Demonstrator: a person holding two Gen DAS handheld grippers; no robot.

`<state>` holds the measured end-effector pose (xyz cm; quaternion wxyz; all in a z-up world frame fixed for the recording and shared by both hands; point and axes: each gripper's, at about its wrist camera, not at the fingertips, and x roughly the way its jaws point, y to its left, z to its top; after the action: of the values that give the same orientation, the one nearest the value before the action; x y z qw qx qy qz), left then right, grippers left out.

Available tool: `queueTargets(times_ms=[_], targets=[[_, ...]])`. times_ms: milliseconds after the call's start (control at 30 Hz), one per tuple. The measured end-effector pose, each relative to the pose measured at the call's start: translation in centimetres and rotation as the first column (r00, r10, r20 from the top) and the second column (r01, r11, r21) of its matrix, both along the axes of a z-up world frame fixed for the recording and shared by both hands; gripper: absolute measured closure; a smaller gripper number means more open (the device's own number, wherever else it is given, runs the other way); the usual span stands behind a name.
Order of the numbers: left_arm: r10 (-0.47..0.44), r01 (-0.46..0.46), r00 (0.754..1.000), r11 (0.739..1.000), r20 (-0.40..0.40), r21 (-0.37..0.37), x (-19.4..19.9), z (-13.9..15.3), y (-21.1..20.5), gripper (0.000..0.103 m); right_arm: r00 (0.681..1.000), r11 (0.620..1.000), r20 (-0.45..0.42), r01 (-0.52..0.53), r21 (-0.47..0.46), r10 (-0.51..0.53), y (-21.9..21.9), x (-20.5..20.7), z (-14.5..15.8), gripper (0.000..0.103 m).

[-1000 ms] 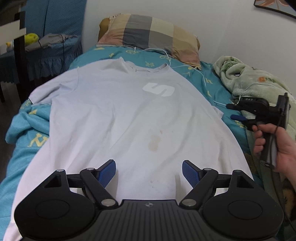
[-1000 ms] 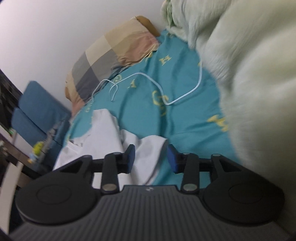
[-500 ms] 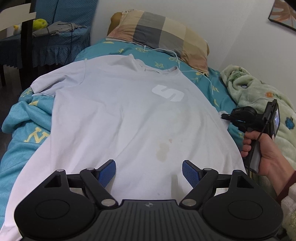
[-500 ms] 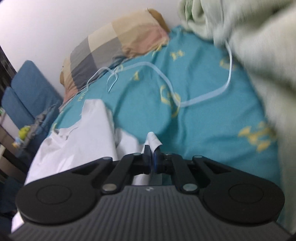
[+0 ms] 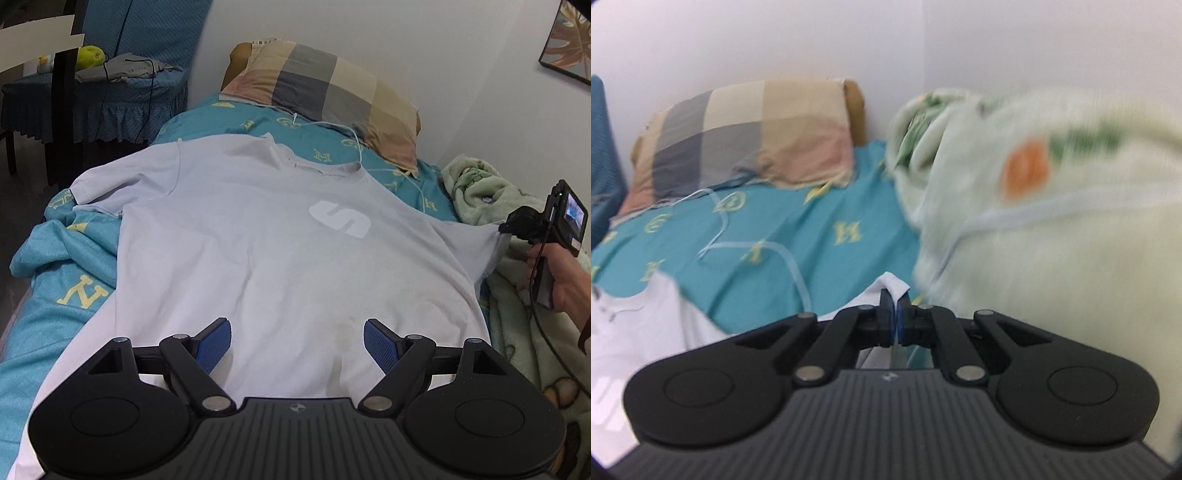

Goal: Fold clothes

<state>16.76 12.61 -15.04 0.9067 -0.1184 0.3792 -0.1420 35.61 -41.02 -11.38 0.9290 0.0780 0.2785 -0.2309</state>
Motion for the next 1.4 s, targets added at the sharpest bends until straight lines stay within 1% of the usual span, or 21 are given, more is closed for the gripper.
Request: queueTargets(times_ms=[100,200,333,433,567,633,700,767,800,833,867,900,933,967,1000,1067,1167,1267,1333,1400], targets=[[0.003,-0.003,1.0,1.0,0.007,0.001,0.2,0.5,0.4,0.022,1.0,1.0,0.001,-0.004,0.01,0.004,1.0,0.3,1.9,0.098],[0.002,-0.002,1.0,1.0,0.005,0.003,0.3,0.7,0.8,0.022,0.998,0.998,0.004,-0.057,0.031,0.057,3.8,0.4,3.5,0.098],[0.01,-0.01,1.0,0.999,-0.003,0.032,0.0,0.6,1.2,0.022,0.986,0.98,0.032,-0.168,0.105,0.166,10.1,0.1,5.5,0.098],[0.023,-0.022,1.0,0.999,-0.014,0.044,-0.1,0.5,1.9,0.022,0.964,0.953,0.041,-0.264,0.146,0.261,15.9,-0.3,6.3,0.098],[0.051,-0.05,0.998,0.998,-0.021,0.036,0.0,0.4,3.2,0.022,0.93,0.916,0.014,-0.364,0.168,0.367,22.7,-0.5,4.7,0.098],[0.065,-0.064,0.997,0.997,-0.032,0.031,0.1,0.2,3.7,0.022,0.916,0.901,-0.007,-0.392,0.186,0.4,24.8,-0.4,3.2,0.096],[0.069,-0.068,0.996,0.998,-0.048,0.018,0.3,-0.2,4.1,0.022,0.898,0.875,-0.013,-0.426,0.23,0.44,26.0,-0.4,1.7,0.095],[0.066,-0.065,0.996,0.998,-0.056,0.013,0.6,-0.5,4.2,0.022,0.88,0.848,-0.026,-0.45,0.281,0.475,26.2,-0.3,0.6,0.094],[0.063,-0.063,0.996,0.998,-0.057,0.013,0.7,-0.6,4.2,0.022,0.871,0.835,-0.025,-0.461,0.299,0.49,26.1,-0.6,0.3,0.088],[0.059,-0.058,0.997,0.998,-0.056,0.013,0.8,-0.7,4.0,0.022,0.864,0.824,-0.017,-0.473,0.312,0.503,25.9,-1.2,0.2,0.077],[0.054,-0.053,0.997,0.999,-0.055,0.012,1.0,-0.8,3.9,0.022,0.856,0.811,-0.006,-0.488,0.324,0.517,25.7,-2.0,0.4,0.07],[0.048,-0.048,0.997,0.999,-0.054,0.009,1.1,-0.8,3.8,0.022,0.846,0.796,0.009,-0.504,0.334,0.532,25.5,-2.9,0.6,0.054],[0.041,-0.041,0.998,0.999,-0.052,0.006,1.1,-0.8,3.6,0.022,0.841,0.788,0.019,-0.514,0.338,0.541,25.2,-4.0,1.1,0.042],[0.033,-0.033,0.998,0.999,-0.049,0.002,1.1,-0.8,3.4,0.022,0.839,0.785,0.025,-0.52,0.337,0.544,25.0,-5.2,1.6,0.039],[0.025,-0.025,0.999,1.0,-0.046,0.001,1.1,-0.7,3.3,0.022,0.836,0.782,0.031,-0.525,0.336,0.548,24.7,-6.4,2.1,0.037],[0.011,-0.011,0.999,1.0,-0.035,0.002,0.8,-0.6,3.0,0.022,0.838,0.781,0.036,-0.522,0.341,0.544,24.2,-9.2,3.1,0.037],[-0.002,0.002,1.0,1.0,-0.021,-0.006,0.3,-0.4,2.7,0.022,0.858,0.799,0.044,-0.494,0.343,0.511,23.3,-14.2,4.2,0.037],[-0.008,0.008,1.0,1.0,-0.013,-0.009,0.0,-0.3,2.6,0.022,0.877,0.815,0.015,-0.453,0.363,0.48,22.8,-19.3,4.5,0.036],[-0.012,0.011,1.0,1.0,-0.015,-0.008,-0.2,-0.4,2.4,0.022,0.889,0.817,0.014,-0.426,0.387,0.457,22.5,-22.2,4.4,0.036],[-0.021,0.021,1.0,1.0,0.0,0.015,-0.5,-0.2,2.1,0.022,0.9,0.807,0.052,-0.412,0.423,0.433,21.9,-24.7,4.2,0.036]])
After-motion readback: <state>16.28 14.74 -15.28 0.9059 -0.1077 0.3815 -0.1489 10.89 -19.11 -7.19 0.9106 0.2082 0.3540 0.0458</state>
